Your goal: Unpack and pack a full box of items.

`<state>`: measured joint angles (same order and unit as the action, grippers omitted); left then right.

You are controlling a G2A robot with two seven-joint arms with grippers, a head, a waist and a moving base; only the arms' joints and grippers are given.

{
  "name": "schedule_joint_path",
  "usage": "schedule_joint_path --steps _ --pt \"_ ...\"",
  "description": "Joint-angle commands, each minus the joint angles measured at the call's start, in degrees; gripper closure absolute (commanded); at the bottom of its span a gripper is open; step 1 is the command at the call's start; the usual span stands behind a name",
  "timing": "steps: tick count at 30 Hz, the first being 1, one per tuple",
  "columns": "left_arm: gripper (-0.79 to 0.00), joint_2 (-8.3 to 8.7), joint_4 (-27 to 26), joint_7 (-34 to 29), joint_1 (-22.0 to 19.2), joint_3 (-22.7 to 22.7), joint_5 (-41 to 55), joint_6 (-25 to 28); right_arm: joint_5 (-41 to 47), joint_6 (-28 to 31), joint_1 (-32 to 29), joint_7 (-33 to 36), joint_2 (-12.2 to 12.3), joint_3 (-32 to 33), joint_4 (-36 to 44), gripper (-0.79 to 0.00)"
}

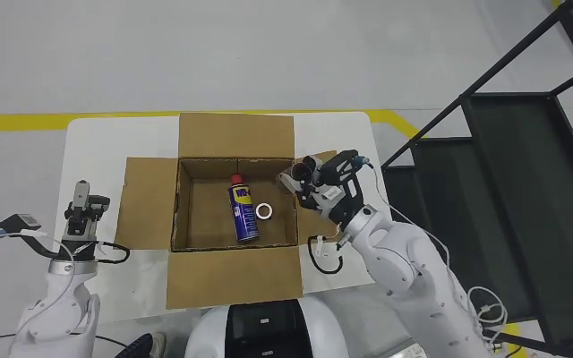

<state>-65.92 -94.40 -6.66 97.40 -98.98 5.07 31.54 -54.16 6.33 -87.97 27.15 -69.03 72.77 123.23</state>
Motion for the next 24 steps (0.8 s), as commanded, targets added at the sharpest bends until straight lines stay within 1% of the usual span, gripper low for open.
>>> schedule_joint_path --steps 1,14,16,18,20,24 --pt "-0.785 0.00 0.00 0.00 0.00 0.00 0.00 0.00 -0.03 -0.02 0.03 0.07 0.01 0.00 -0.07 0.000" --pt "-0.785 0.00 0.00 0.00 0.00 0.00 0.00 0.00 0.09 -0.09 -0.11 -0.17 0.00 -0.06 -0.42 0.000" --pt "-0.785 0.00 0.00 0.00 0.00 0.00 0.00 0.00 -1.22 1.13 0.75 0.13 0.00 -1.06 -1.29 0.000" --pt "-0.785 0.00 0.00 0.00 0.00 0.00 0.00 0.00 -3.85 2.65 3.30 1.17 -0.16 -3.77 -2.67 0.000" --pt "-0.785 0.00 0.00 0.00 0.00 0.00 0.00 0.00 -7.45 3.61 7.20 2.72 -0.54 -7.58 -5.40 0.000" --pt "-0.785 0.00 0.00 0.00 0.00 0.00 0.00 0.00 -12.85 4.45 16.05 3.68 -2.16 -17.17 -12.52 0.000"
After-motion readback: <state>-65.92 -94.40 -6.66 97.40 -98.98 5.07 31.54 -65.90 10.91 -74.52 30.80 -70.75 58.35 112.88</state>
